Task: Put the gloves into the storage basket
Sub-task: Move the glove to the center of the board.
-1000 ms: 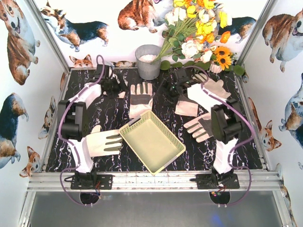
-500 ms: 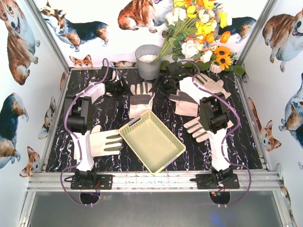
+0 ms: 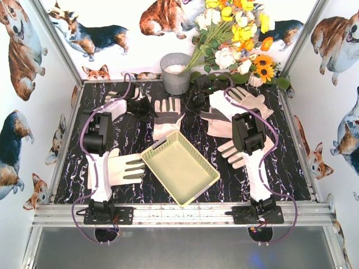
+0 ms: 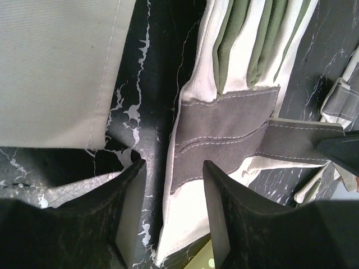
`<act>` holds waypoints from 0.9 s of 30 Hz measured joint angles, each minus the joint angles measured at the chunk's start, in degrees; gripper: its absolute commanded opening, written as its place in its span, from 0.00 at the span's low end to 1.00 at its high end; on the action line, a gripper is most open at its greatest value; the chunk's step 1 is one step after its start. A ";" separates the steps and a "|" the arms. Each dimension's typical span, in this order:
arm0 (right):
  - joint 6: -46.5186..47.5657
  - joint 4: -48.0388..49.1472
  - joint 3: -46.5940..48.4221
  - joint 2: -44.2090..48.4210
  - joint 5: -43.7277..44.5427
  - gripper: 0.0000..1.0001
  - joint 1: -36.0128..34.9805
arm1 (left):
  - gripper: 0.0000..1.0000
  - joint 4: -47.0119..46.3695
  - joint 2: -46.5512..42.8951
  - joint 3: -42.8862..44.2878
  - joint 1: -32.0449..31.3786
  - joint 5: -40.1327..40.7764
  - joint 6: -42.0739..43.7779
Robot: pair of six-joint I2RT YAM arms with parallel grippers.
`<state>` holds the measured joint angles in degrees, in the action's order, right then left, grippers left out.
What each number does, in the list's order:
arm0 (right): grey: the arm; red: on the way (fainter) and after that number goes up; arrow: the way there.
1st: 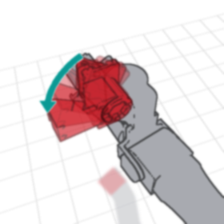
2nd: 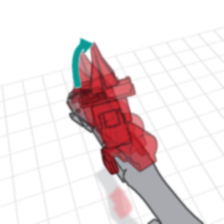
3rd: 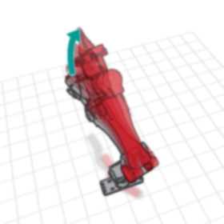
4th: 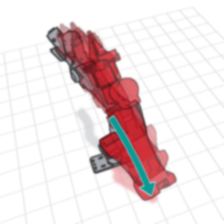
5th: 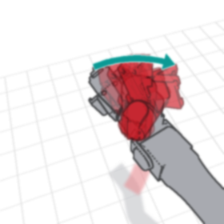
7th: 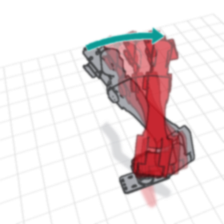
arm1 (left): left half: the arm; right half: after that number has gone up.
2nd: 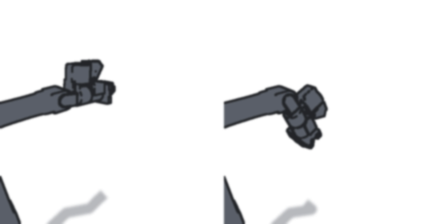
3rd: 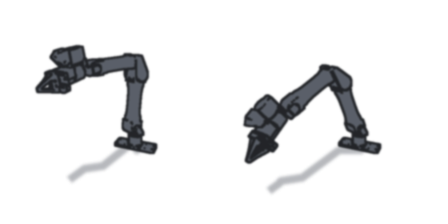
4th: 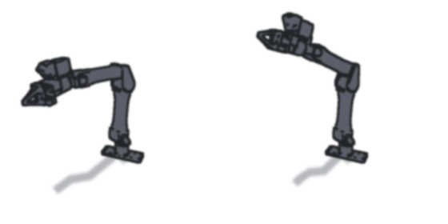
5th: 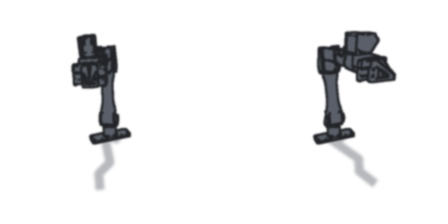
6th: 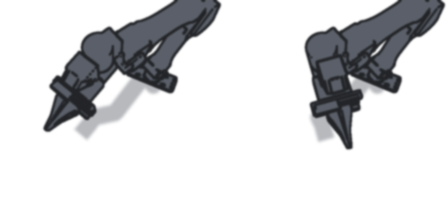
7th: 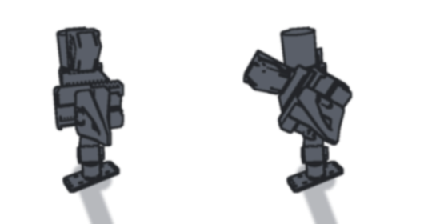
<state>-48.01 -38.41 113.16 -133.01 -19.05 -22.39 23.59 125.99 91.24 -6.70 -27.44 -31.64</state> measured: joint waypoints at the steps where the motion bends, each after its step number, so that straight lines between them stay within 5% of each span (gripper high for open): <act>1: 0.35 -0.48 0.00 0.00 0.55 0.06 0.07 | 0.35 0.00 0.31 0.28 0.00 -0.11 0.00; 4: 1.29 -1.25 -0.04 0.00 1.46 0.00 0.55 | 0.33 -0.09 0.96 0.79 -0.04 -0.55 -0.04; 27: 8.02 -4.42 -6.12 0.33 2.62 0.00 7.78 | 0.20 -5.46 7.02 6.43 -8.15 -4.37 -5.75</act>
<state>-39.99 -42.83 107.04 -132.68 -16.43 -14.61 18.13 133.01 97.67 -14.85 -31.81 -37.39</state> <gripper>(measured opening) 0.091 0.205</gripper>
